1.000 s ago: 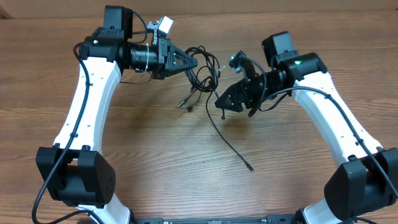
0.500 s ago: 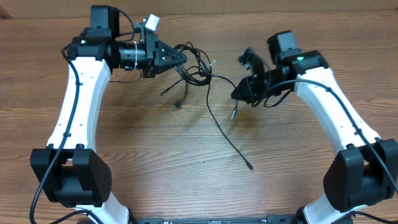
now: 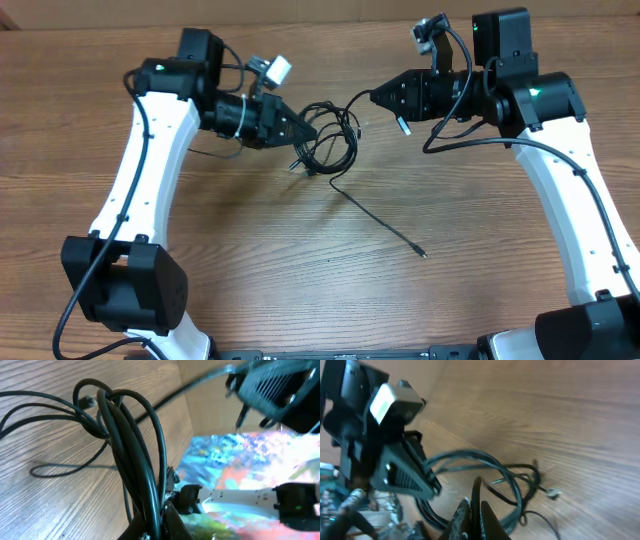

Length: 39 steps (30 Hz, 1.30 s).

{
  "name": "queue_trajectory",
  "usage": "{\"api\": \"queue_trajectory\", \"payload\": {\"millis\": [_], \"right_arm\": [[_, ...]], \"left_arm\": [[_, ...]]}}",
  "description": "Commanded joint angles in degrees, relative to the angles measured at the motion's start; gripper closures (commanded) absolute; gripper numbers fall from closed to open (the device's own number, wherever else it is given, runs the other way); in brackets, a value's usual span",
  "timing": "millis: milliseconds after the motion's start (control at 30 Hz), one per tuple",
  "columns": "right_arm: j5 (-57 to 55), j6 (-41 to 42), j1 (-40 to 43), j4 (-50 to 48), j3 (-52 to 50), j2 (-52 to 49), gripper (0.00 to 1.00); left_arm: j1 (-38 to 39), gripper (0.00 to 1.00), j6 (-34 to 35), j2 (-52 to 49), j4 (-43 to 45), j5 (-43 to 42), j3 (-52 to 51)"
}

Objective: Untangle cables

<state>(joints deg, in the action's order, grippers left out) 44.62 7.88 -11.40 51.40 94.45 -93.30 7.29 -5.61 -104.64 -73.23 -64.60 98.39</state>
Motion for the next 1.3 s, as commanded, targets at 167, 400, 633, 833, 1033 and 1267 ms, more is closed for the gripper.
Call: {"api": "queue_trajectory", "payload": {"millis": [167,400,633,833,1033,1267], "right_arm": [[-9.42,12.33,-6.38,0.11,-0.22,0.00,0.96],[-15.32,15.15,-10.67,1.84,-0.35,-0.72,0.96],[-18.80,20.70,-12.46,1.31,-0.37,-3.10,0.96],[-14.58,23.91,-12.68,-3.65,-0.37,-5.14,0.96],[-14.73,25.40,-12.76,-0.57,-0.37,-5.14,0.36],[-15.50,25.35,-11.72,0.87,-0.31,-3.10,0.36]], "left_arm": [[1.14,0.96,5.40,1.57,6.38,-10.69,0.87],[1.29,0.96,12.76,1.57,9.68,-12.15,0.87],[1.27,0.96,13.16,1.57,12.55,-24.00,0.87],[1.31,0.96,13.18,1.57,13.03,-25.94,0.87],[1.20,0.96,14.99,1.57,15.69,-24.52,0.87],[-0.15,0.96,22.34,1.57,17.86,-14.29,0.87]]}}
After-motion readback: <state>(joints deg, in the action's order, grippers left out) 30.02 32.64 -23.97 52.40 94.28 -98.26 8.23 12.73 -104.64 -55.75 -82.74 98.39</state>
